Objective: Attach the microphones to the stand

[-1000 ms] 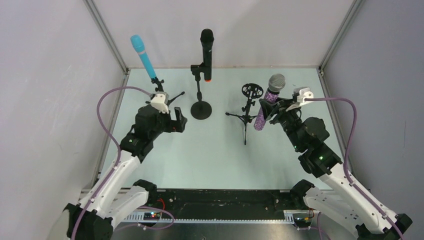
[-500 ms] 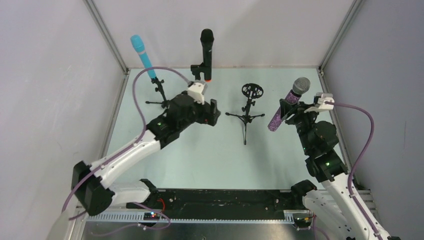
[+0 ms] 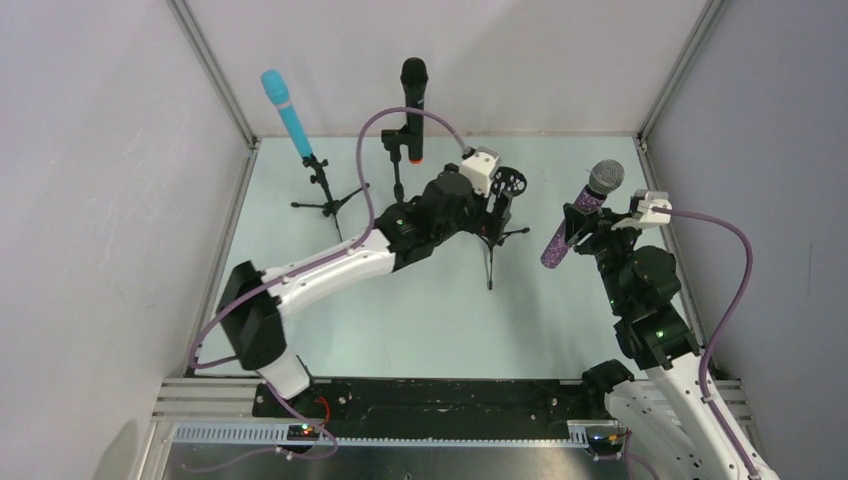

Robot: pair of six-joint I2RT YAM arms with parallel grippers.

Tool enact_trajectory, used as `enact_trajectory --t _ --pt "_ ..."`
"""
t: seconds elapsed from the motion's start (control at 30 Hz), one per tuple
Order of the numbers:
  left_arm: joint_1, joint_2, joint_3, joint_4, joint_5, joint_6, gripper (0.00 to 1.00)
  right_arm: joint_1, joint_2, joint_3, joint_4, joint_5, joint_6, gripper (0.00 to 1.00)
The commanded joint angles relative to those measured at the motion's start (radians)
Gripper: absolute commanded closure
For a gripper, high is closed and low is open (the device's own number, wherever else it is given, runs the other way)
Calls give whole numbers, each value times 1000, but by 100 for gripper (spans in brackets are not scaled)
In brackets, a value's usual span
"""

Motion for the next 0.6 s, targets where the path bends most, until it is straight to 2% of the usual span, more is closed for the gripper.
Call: enact_trajectory --t 0.0,0.27,0.57 --pt "-23 100 112 27 -26 14 4 -8 -24 12 36 17 -22 100" --pt "-40 272 258 18 -77 77 5 -11 -35 12 27 5 -33 100" --pt "-40 376 318 12 -106 155 11 -14 -33 12 19 -18 -34 100"
